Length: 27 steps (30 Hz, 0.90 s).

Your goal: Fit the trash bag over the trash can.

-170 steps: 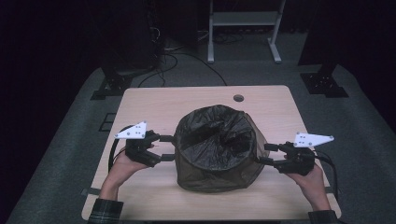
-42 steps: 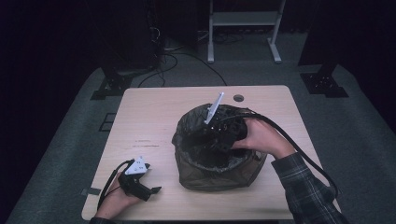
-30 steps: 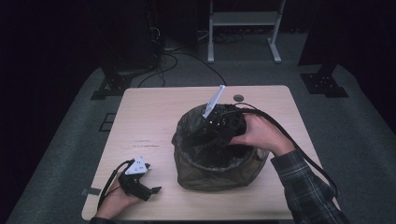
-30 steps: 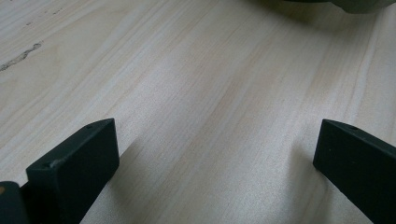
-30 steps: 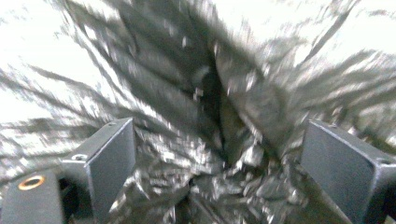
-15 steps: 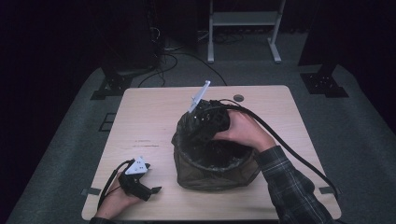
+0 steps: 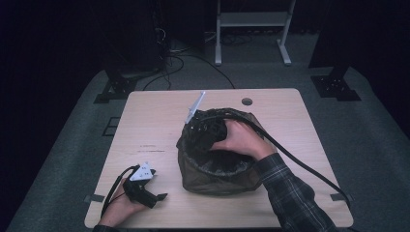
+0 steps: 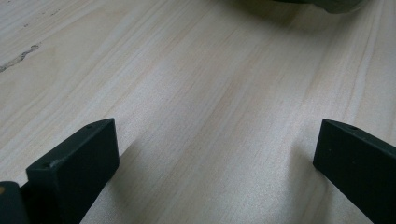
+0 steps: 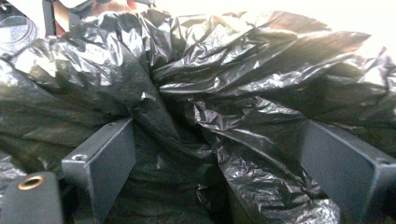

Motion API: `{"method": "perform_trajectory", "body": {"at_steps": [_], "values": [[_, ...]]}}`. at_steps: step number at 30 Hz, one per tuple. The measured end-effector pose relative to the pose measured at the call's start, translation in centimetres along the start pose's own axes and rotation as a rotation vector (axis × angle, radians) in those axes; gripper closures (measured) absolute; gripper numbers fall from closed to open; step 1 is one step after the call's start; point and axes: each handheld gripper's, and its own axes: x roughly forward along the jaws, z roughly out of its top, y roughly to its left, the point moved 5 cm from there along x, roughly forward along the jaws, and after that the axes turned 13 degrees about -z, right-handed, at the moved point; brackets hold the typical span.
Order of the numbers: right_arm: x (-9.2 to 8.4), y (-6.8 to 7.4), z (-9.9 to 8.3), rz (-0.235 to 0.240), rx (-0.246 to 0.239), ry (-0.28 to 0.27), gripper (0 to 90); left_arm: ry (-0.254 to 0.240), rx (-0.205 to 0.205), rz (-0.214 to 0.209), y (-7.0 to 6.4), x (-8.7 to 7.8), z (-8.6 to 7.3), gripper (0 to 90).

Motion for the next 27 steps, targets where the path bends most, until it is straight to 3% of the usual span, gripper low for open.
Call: {"method": "perform_trajectory", "body": {"at_steps": [4,14,19,27], "values": [[-0.3,-0.1,-0.1,-0.01,0.004,-0.005,9.5,-0.001,-0.001,-0.001,0.0,0.0,0.0,0.0],[-3.2,-0.9,-1.0,-0.045,0.021,-0.051,9.5,0.001,0.001,0.001,0.0,0.0,0.0,0.0],[-4.6,-1.6,-2.4,-0.069,0.05,-0.076,9.5,0.001,0.0,0.002,0.0,0.0,0.0,0.0],[-7.5,-2.6,-5.2,-0.118,0.112,-0.159,9.5,0.001,0.0,0.002,0.0,0.0,0.0,0.0]]}}
